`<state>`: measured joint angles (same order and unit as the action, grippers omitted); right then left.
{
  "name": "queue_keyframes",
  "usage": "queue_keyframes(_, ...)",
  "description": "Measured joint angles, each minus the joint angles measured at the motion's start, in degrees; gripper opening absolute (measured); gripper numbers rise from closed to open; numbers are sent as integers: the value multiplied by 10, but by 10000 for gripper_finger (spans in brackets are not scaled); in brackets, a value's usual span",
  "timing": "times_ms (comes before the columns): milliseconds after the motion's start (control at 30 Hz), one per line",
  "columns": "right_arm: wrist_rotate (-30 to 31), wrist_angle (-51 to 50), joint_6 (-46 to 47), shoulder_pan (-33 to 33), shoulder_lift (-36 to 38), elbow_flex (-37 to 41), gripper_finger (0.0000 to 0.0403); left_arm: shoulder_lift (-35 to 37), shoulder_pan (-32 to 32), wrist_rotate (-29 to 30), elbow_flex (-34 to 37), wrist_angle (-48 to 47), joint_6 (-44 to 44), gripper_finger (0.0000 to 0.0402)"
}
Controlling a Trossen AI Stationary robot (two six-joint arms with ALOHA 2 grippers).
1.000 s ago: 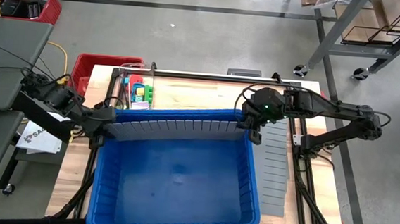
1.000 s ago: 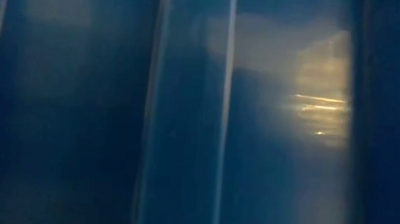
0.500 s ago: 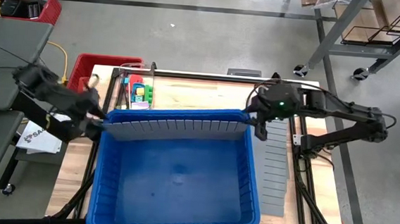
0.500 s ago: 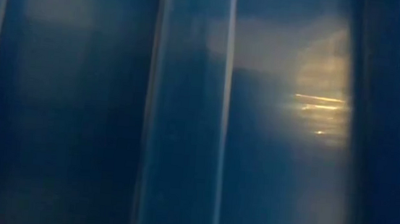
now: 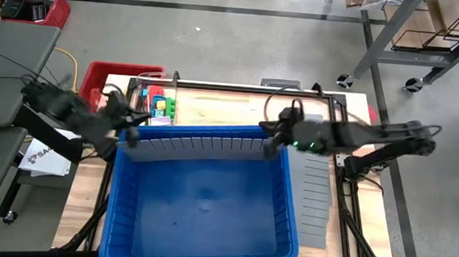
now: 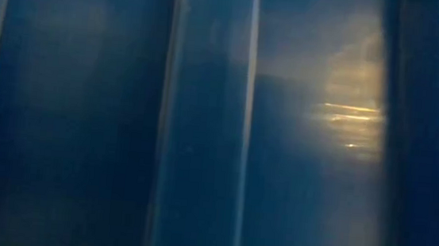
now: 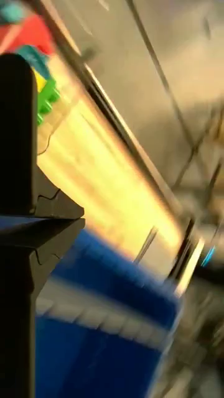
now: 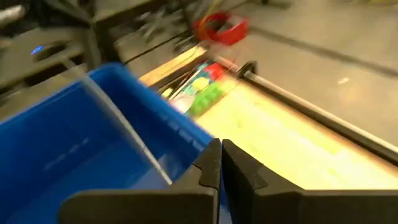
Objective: Sort blocks
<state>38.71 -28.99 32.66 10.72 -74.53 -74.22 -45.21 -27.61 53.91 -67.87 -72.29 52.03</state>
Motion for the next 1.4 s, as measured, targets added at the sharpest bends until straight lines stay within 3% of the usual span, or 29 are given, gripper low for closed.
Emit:
queue_keyframes(67,87,24,30,25,-26,0,1,-6,0,63,35,4,122,2)
queue_keyframes(167,161,63,51,49,-58,0,0,-15,-7,115,74,37,259,1)
queue_keyframes(400,260,104,61,75,-103,0,0,-65,-17,133,89,96,302,0)
queue_keyframes(800,269,67,122,73,-139,0,0,-168,-17,118,90,34,438,0)
queue_keyframes(1033,240,-18,218,73,-170,0,0,-220,-17,93,90,-5,492,0)
queue_keyframes(1400,193,-62,318,85,-216,0,0,-312,-17,49,117,-13,579,0)
